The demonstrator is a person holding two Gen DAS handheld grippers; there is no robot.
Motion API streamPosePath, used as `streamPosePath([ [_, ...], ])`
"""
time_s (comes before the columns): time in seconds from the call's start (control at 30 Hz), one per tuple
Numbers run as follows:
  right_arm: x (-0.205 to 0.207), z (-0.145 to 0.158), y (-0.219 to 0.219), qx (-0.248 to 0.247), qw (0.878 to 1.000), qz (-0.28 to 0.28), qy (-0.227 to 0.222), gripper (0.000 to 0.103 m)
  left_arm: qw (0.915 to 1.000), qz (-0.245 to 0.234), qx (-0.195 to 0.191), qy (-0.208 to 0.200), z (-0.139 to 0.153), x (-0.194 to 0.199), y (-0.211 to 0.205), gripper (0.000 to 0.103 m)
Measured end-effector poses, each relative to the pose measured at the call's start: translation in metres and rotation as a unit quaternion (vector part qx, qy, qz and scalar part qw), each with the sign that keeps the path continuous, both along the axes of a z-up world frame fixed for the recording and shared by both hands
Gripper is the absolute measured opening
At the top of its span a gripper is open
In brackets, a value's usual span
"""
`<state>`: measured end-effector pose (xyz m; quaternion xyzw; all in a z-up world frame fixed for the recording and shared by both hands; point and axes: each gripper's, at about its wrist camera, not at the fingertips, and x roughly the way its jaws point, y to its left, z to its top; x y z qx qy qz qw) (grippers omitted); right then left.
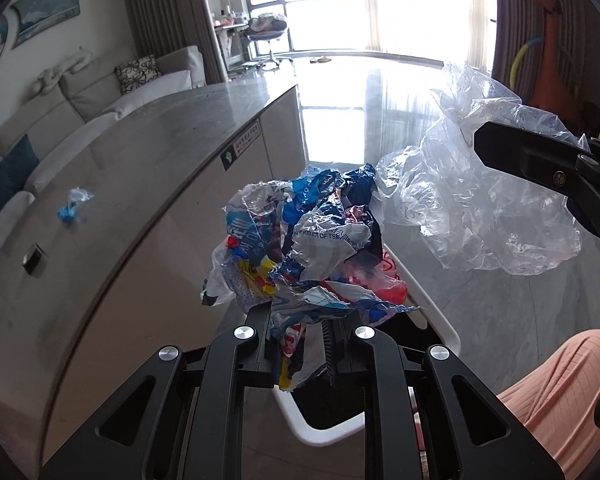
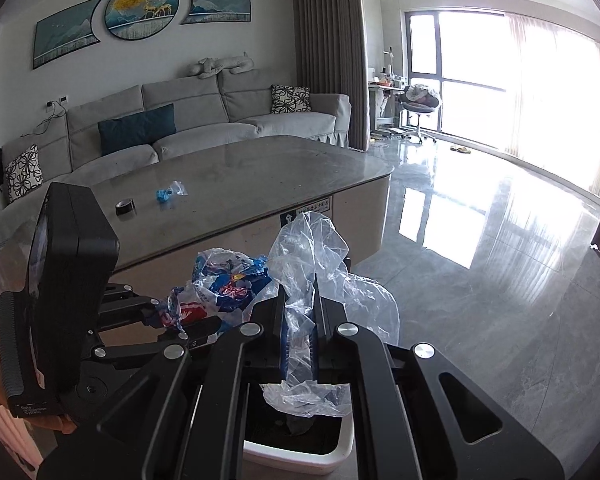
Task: Collect trash
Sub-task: 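Carry the wrappers and clear bag with both grippers over the bin, then open the left gripper to drop the wrappers into the bin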
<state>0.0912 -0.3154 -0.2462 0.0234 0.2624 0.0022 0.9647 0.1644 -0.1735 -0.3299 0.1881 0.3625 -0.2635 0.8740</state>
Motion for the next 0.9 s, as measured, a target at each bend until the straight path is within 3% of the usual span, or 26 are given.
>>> streamPosePath([
  [0.5,0.05,-0.059,-0.012,0.018,0.998,0.015,0.055,0.009,0.9968,0.037,0.011,0.07,-0.078,0.034,-0.008,0.018],
  [0.67,0.057,-0.071,-0.017,0.021,0.997,0.011,0.073,0.009,0.9959,0.023,0.031,0.082,-0.106,0.032,-0.027,0.02],
  [0.7,0.057,-0.072,-0.018,0.021,0.997,0.01,0.075,0.009,0.996,0.016,0.033,0.082,-0.108,0.03,-0.032,0.024],
  [0.77,0.058,-0.076,-0.02,0.021,0.997,0.007,0.08,0.009,0.9945,-0.004,0.036,0.098,-0.114,0.028,-0.041,0.046],
  [0.8,0.059,-0.077,-0.022,0.023,0.996,0.006,0.082,0.009,0.9932,-0.014,0.04,0.108,-0.116,0.028,-0.046,0.075],
  [0.83,0.06,-0.078,-0.023,0.023,0.996,0.004,0.084,0.009,0.993,-0.015,0.046,0.108,-0.117,0.028,-0.048,0.09],
  [0.9,0.062,-0.079,-0.023,0.021,0.996,0.002,0.084,0.009,0.9951,-0.012,0.048,0.086,-0.116,0.028,-0.046,0.091],
])
